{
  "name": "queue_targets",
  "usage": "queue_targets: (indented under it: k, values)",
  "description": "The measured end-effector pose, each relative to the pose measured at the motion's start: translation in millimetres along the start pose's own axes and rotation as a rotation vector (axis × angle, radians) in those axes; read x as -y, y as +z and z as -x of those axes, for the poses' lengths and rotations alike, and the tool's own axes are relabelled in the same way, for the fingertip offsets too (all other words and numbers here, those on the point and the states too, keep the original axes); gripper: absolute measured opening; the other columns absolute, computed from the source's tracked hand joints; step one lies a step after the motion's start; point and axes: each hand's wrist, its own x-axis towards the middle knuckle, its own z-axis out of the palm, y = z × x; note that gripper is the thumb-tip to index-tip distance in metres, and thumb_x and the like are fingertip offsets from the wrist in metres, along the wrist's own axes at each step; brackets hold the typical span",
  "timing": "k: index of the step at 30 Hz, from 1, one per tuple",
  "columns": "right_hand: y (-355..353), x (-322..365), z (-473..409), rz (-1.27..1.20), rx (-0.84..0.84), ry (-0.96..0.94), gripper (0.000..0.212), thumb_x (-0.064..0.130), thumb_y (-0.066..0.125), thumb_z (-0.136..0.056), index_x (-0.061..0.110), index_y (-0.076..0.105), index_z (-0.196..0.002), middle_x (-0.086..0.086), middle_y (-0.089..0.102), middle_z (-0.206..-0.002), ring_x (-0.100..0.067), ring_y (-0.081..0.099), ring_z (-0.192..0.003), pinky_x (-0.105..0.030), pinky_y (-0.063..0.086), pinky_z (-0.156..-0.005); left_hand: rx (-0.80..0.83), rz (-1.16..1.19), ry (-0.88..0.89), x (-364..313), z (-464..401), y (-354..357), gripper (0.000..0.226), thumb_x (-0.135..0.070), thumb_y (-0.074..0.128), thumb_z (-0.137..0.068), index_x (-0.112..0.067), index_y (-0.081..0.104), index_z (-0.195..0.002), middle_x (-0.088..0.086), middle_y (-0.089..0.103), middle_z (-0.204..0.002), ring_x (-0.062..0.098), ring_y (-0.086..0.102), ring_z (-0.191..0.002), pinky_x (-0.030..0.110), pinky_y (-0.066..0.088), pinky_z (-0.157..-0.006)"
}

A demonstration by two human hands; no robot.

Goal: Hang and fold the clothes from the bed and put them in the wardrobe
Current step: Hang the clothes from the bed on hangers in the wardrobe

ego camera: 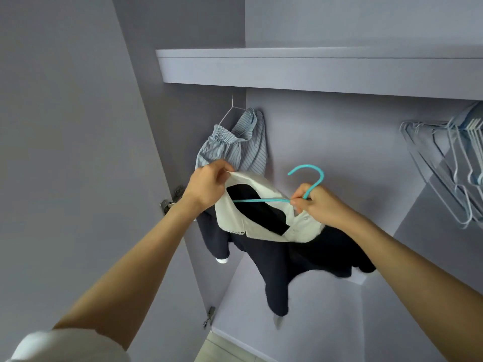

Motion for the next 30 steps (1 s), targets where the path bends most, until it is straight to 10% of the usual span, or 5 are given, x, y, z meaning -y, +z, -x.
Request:
queue_targets:
  k: [9, 21, 25, 30]
  values:
    - [10, 13, -2, -0.031, 0.029, -0.027, 0.023, 0.014, 0.053, -0.092, 0.018, 0.055, -0.069, 0.005, 0.061, -0.067, -0.007, 0.050, -0.061, -0.021, 0.037, -0.062, 0.202, 0.144, 0.114, -11, 13, 14, 0.017, -0.012, 0.054, -0.094, -0.014, 0.063, -0.109, -0.004, 0.059, -0.085, -0.001, 0.050, -0.068, 0.015, 0.037, -0.069]
    - [15, 4, 0, -0.127, -0.025, -0.053, 0.027, 0.004, 0.039, -0.095, 0.018, 0.043, -0.072, 0.004, 0.046, -0.068, -0.009, 0.039, -0.060, -0.018, 0.033, -0.060, 0.222, 0.487, -0.011, -19, 25, 34, 0.020, -0.011, 0.058, -0.092, -0.017, 0.052, -0.110, 0.000, 0.052, -0.086, 0.014, 0.051, -0.085, 0.022, 0.041, -0.083]
    - [7, 9, 3, -0.168, -0.008, -0.132, 0.024, 0.004, 0.039, -0.096, 0.016, 0.045, -0.076, 0.004, 0.046, -0.069, -0.010, 0.041, -0.063, -0.021, 0.037, -0.065, 0.184, 0.005, 0.185, -9, 24, 29, 0.041, -0.027, 0.056, -0.094, -0.018, 0.049, -0.133, 0.002, 0.044, -0.127, 0.019, 0.037, -0.120, 0.029, 0.029, -0.107]
    - [3, 26, 4, -0.191, 0.036, -0.218, 0.024, 0.003, 0.044, -0.095, 0.022, 0.052, -0.083, 0.005, 0.057, -0.077, -0.009, 0.055, -0.073, -0.024, 0.046, -0.078, 0.297, -0.225, 0.248, -20, 28, 30, 0.026, -0.034, 0.042, -0.099, -0.026, 0.057, -0.119, 0.001, 0.065, -0.107, 0.029, 0.059, -0.101, 0.037, 0.046, -0.080]
